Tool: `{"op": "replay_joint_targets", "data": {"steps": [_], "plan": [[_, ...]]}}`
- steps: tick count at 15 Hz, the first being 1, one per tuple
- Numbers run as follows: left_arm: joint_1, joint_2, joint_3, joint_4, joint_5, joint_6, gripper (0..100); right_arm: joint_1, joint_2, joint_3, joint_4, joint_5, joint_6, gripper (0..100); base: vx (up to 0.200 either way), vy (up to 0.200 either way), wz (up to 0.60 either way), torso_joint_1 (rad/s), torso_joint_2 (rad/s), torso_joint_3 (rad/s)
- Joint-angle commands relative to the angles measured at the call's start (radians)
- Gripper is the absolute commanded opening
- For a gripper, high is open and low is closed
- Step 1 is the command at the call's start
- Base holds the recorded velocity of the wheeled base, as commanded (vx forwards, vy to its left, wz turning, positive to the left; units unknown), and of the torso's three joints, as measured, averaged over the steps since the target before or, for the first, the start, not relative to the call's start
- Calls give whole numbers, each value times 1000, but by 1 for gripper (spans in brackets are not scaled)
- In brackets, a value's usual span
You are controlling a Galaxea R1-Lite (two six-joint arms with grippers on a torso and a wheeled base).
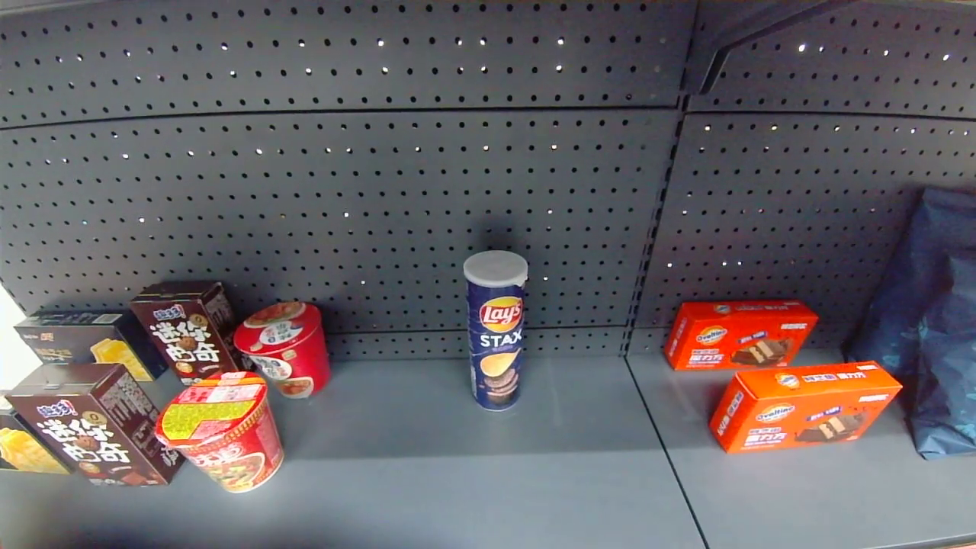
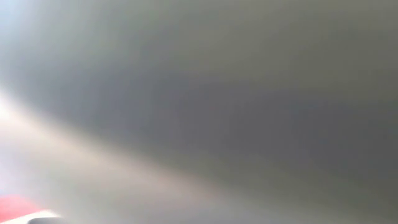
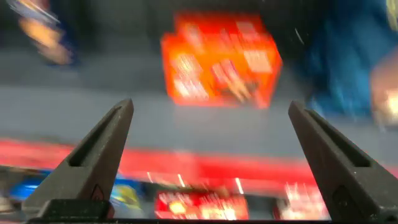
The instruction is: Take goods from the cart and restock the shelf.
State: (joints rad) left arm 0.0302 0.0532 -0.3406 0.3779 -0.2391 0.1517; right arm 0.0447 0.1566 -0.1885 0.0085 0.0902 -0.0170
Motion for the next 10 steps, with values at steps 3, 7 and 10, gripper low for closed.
{"op": "replay_joint_targets", "data": {"steps": [3,7,10], "plan": [[-1,2,15,-1,57,11,0,215,624,-425,-16,214,-41,100,0,0,0,0,0,0],[-1,4,14,3,73,-81,0,448,839,-460,-136,214,-57,100,0,0,0,0,0,0],[-7,2,22,4,61,-103,0,474,991,-471,-229,218,-57,100,0,0,0,0,0,0]]}}
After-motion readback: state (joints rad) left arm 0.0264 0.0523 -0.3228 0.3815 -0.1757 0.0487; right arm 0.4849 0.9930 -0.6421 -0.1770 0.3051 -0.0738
